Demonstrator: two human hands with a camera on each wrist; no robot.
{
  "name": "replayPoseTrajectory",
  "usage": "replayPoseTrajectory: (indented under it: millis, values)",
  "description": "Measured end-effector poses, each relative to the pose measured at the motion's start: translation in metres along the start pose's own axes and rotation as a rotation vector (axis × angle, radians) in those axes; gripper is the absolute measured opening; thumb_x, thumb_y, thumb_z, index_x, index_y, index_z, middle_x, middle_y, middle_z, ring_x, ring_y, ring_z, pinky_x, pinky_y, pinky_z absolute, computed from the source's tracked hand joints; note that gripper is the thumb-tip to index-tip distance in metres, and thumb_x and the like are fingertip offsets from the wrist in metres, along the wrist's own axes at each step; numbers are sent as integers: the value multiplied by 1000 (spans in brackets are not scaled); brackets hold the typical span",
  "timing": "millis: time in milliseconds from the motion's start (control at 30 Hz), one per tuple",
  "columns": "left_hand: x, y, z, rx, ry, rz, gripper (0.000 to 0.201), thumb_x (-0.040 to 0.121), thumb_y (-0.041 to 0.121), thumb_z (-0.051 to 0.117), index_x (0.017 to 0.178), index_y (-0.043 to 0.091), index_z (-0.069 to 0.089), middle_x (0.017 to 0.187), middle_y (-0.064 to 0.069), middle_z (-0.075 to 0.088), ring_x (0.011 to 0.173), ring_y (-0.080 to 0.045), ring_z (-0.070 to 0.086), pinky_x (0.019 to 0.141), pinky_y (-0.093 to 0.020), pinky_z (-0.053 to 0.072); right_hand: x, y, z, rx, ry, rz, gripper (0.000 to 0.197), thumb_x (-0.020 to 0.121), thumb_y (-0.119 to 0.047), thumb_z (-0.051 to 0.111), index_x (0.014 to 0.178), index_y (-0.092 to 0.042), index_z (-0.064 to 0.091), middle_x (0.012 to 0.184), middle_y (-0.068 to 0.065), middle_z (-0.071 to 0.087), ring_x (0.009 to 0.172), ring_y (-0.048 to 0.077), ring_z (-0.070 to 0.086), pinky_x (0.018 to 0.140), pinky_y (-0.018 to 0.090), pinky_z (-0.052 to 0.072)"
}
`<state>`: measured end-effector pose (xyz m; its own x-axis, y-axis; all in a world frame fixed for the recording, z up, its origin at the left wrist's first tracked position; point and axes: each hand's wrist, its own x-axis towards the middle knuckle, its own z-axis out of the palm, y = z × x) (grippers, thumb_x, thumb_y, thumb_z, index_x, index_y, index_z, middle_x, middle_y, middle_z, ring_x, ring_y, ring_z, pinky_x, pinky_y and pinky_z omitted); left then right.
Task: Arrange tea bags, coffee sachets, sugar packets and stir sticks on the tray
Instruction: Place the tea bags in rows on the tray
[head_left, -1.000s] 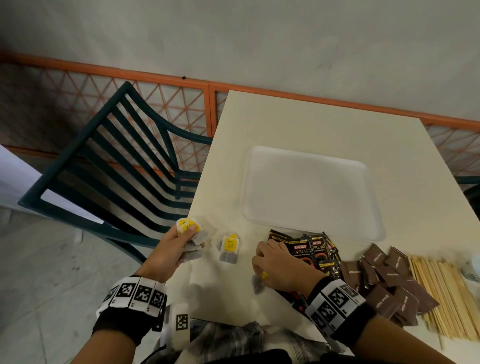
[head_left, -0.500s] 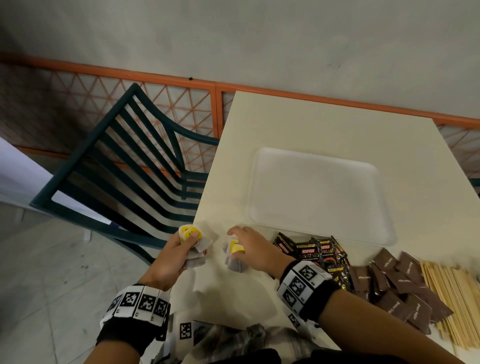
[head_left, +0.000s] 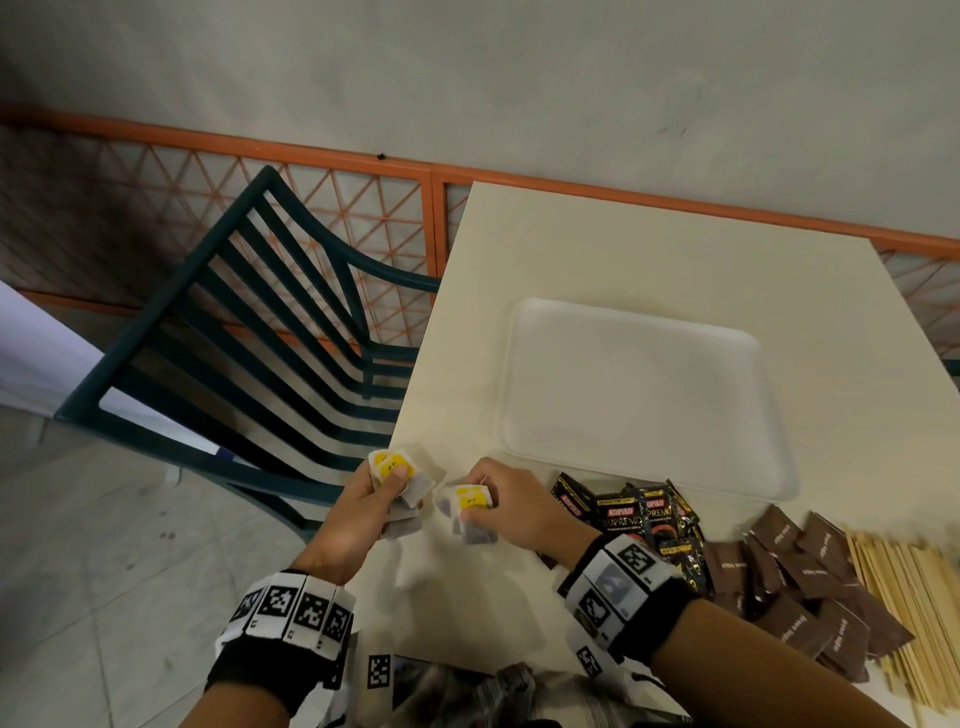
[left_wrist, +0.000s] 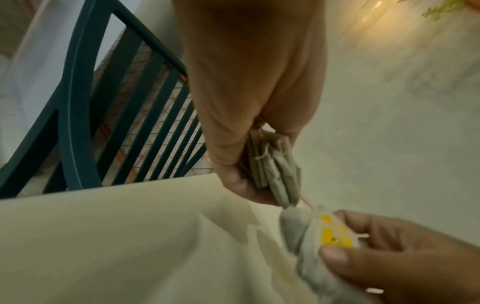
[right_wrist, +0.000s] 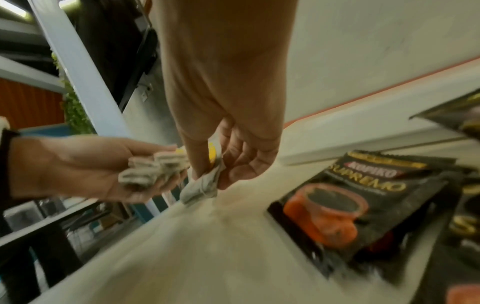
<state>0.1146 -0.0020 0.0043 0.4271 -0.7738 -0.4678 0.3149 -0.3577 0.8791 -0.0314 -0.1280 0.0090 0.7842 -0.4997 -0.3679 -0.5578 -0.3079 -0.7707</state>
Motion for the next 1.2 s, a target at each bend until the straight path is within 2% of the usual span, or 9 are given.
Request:
replayPoseTrajectory:
  millis: [100, 167, 267, 433, 567, 667, 767, 967, 1200]
  values:
    - [4, 3, 6, -13, 11, -34, 28, 96, 27, 45, 113, 6, 52, 95, -14, 62, 79, -21, 63, 60, -26, 53, -6, -9, -22, 91, 24, -21, 23, 79, -21, 70, 90, -25, 51, 72, -13, 55, 59, -4, 50, 52, 7, 36]
    - [5, 8, 18, -43, -17, -70, 28, 95, 28, 46, 115, 9, 54, 102, -12, 66, 86, -22, 66, 64, -29, 55, -9, -16, -36, 204, -6, -36, 26, 78, -20, 72, 91, -26, 51, 74, -12, 60, 57, -8, 53, 54, 5, 39]
    - [6, 23, 46, -120, -142, -143, 32, 97, 32, 40, 113, 13, 61, 103, -9, 68, 87, -19, 67, 67, -32, 55, -15, -22, -50, 298, -41, -57, 26, 80, -17, 71, 99, -19, 54, 85, -4, 64, 71, 3, 58, 63, 13, 47]
    - [10, 46, 88, -342, -308, -242, 62, 88, 59, 30, 107, 13, 67, 96, -13, 69, 80, -23, 67, 76, -37, 49, -30, -9, -75, 71, 146, -81, 41, 78, -30, 72, 115, -21, 56, 98, -2, 52, 79, 9, 53, 66, 9, 41]
    - [12, 53, 123, -257, -361, -144, 40, 84, 42, 59, 110, 12, 60, 93, -10, 66, 80, -20, 67, 68, -30, 55, -46, 11, -105, 134, 251, -24, 46, 74, -40, 73, 108, -23, 47, 89, -3, 49, 68, 9, 49, 61, 17, 38]
    - [14, 56, 152, -262, -337, -26, 30, 78, 27, 71, 102, 11, 64, 89, -12, 69, 80, -21, 69, 67, -28, 56, -58, 25, -127, 207, 244, 2, 37, 79, -39, 69, 94, -11, 50, 75, 0, 58, 61, 12, 56, 58, 20, 43]
    - [18, 58, 181, -314, -248, 96, 16, 79, 17, 67, 92, 7, 68, 84, -15, 70, 78, -25, 69, 66, -31, 56, -67, 39, -141, 383, 184, -20, 31, 85, -31, 64, 85, -3, 52, 69, 3, 61, 51, 9, 60, 53, 23, 50]
    - [23, 57, 214, -312, -84, 118, 30, 75, 25, 67, 99, 9, 60, 80, -6, 71, 74, -18, 68, 63, -28, 51, -72, 60, -168, 707, 124, -15, 12, 87, -11, 62, 97, -5, 62, 91, 12, 65, 64, 13, 62, 60, 21, 53]
    - [23, 57, 214, -405, 56, 147, 20, 73, 18, 73, 89, 11, 64, 77, -8, 66, 69, -15, 66, 56, -23, 52, -56, 72, -193, 720, 68, -15, 7, 88, -9, 60, 88, -12, 66, 76, 0, 64, 66, 7, 59, 59, 17, 49]
